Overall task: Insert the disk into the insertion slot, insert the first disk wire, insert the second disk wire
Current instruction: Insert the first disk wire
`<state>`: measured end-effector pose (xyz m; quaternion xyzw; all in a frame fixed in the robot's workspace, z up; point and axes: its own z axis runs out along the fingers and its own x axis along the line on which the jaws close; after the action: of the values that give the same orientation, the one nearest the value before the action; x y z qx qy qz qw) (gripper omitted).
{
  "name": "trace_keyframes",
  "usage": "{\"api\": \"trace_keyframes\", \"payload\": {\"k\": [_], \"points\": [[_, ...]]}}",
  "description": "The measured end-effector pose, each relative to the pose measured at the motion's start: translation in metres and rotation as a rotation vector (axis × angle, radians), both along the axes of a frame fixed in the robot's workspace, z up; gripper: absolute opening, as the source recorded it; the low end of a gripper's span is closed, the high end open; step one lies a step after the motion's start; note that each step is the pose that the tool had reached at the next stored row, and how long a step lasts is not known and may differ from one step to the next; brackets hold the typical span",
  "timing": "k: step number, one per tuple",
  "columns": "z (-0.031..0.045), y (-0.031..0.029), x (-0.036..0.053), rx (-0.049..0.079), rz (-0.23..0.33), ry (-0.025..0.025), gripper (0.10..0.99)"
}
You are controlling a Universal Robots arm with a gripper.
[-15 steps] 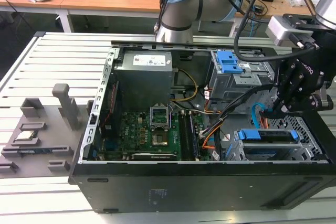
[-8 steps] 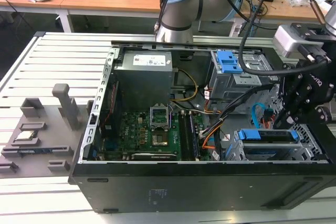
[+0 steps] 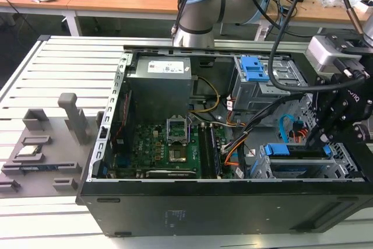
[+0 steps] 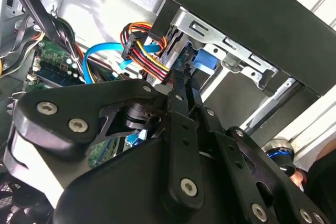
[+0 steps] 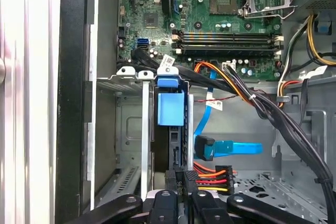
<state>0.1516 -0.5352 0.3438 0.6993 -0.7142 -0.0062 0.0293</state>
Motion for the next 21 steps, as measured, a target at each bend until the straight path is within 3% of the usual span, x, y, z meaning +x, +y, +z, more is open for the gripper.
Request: {"api": "trace_keyframes", "payload": {"k": [13,15,21], "points": [[-0.0081,0.0000,0.0003,0.000,-0.001,0.0000,0.169],[-0.0083,0.0000,0.0002,0.000,-0.001,0.0000,0.243],[0.0105,0.0011,0.0002,0.000,-0.001,0.0000,0.243]]}}
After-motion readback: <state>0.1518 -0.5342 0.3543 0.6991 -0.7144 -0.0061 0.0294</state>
